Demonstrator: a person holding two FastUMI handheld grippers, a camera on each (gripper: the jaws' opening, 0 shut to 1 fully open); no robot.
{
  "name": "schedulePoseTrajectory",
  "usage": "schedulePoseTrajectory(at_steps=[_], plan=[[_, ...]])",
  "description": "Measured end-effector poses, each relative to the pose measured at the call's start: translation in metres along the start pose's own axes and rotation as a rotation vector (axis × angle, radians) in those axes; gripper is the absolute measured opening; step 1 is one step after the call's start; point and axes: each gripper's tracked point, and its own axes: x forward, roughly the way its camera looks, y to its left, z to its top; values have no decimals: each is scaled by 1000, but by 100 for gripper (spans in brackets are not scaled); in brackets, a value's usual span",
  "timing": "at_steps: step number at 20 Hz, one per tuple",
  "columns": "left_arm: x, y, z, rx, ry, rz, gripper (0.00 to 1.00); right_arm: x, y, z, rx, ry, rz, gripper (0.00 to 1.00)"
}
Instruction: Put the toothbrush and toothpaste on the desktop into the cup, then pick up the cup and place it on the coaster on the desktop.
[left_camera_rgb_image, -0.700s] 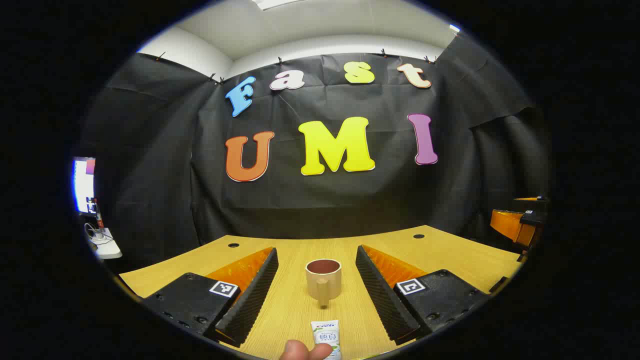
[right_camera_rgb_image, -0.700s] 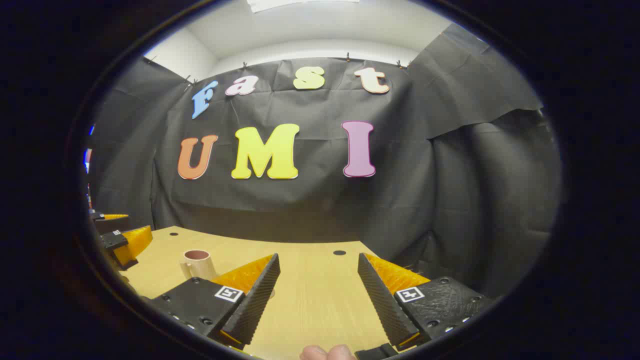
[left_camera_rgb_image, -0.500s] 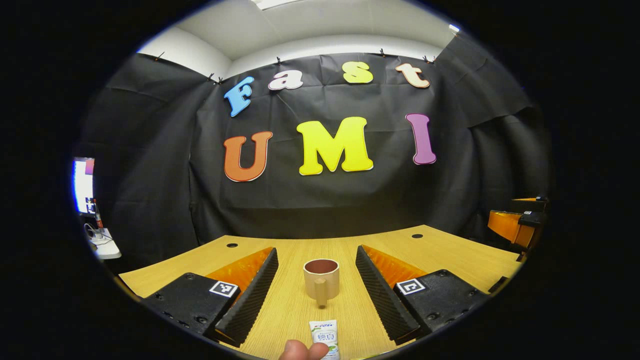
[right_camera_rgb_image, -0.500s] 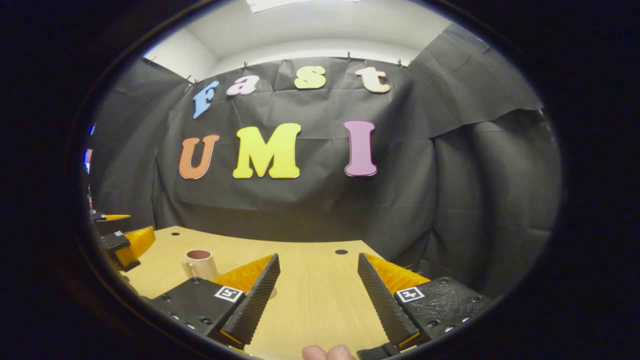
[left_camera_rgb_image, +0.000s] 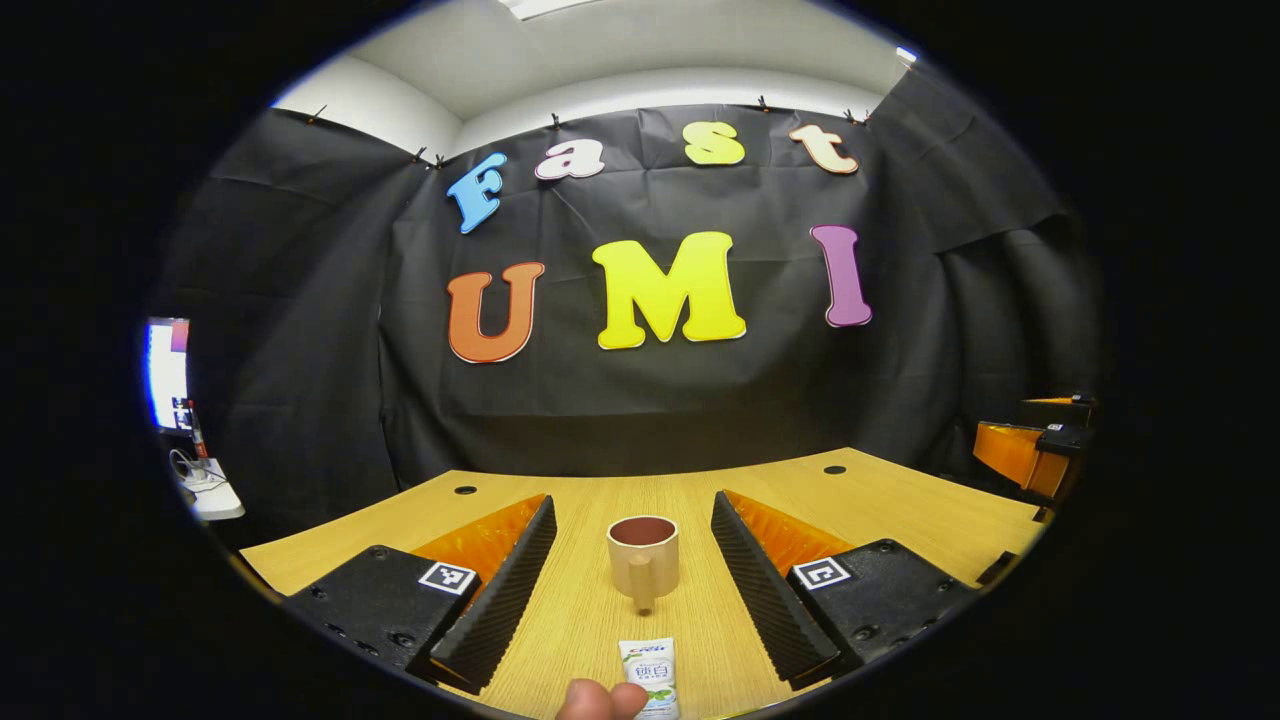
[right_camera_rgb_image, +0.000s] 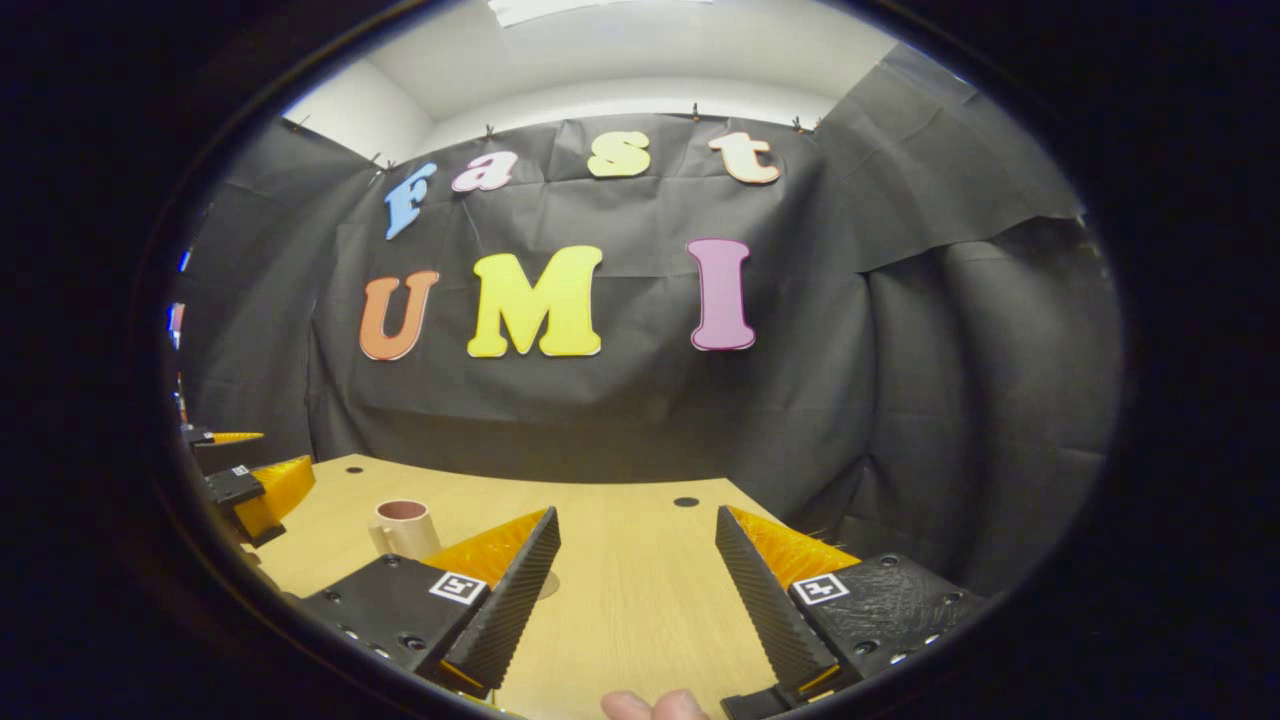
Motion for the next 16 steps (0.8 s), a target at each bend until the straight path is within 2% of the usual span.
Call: schedulePoseTrajectory(at_steps=[10,16], plan=[[-5,-2,-15,-3,55,-15,99,-5,14,-14,21,39,31,96],[-18,-6,-51,-24,169,-44,99,-14,26,-47,14,116,73,95]])
